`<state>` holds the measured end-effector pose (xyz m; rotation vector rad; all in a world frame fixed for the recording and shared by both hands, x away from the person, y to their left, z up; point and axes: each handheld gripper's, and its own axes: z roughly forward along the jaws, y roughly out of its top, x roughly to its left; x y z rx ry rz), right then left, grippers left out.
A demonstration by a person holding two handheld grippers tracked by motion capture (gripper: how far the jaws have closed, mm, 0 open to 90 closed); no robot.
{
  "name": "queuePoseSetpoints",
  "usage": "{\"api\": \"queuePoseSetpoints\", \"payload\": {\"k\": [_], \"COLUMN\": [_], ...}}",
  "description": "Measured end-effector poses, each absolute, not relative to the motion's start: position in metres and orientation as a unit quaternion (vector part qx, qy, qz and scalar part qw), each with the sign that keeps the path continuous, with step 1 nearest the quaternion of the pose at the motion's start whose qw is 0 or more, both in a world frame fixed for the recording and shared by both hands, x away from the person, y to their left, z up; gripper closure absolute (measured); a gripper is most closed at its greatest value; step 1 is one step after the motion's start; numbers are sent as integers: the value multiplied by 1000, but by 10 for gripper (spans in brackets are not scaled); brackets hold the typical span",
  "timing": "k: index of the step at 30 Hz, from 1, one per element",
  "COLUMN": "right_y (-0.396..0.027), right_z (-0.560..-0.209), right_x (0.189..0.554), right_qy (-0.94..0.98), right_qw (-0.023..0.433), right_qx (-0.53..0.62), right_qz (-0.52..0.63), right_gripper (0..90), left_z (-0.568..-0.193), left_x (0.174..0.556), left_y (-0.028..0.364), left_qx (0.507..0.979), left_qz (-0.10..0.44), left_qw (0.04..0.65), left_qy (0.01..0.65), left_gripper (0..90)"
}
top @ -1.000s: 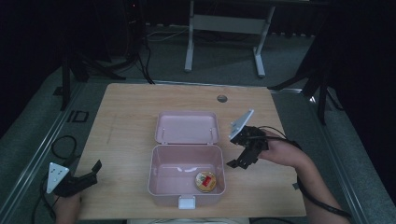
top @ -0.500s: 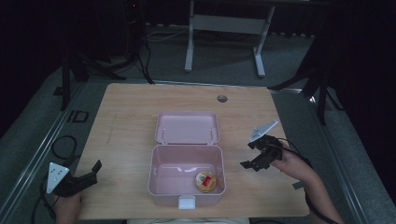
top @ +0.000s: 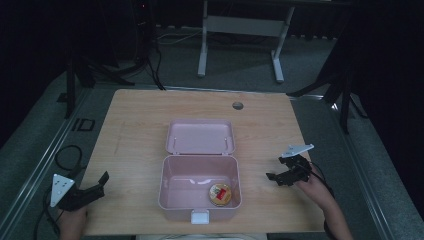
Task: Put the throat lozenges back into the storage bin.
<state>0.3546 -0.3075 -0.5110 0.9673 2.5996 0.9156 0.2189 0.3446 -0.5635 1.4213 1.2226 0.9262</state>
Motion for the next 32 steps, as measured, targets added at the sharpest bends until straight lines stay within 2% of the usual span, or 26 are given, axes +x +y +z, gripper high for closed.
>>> {"api": "queuePoseSetpoints", "payload": {"k": [6, 11, 22, 32], "right_y": [-322, -329, -350, -361], "right_z": [-536, -543, -553, -554], "right_x": [356, 355, 359, 356], "right_qy": [860, 833, 758, 732], "right_qw": [113, 172, 243, 249], "right_qx": [370, 402, 511, 530], "right_qz": [334, 338, 324, 349], "right_gripper": [125, 126, 125, 120], "left_z": [-563, -563, -563, -563], "left_x": [219, 219, 219, 219], "left_y": [344, 344, 345, 345], "left_qx": [588, 587, 588, 587], "left_qz": [384, 384, 383, 382], "left_qw": [500, 501, 500, 502], "left_qy": [506, 507, 508, 508], "left_gripper": [23, 23, 23, 23]}}
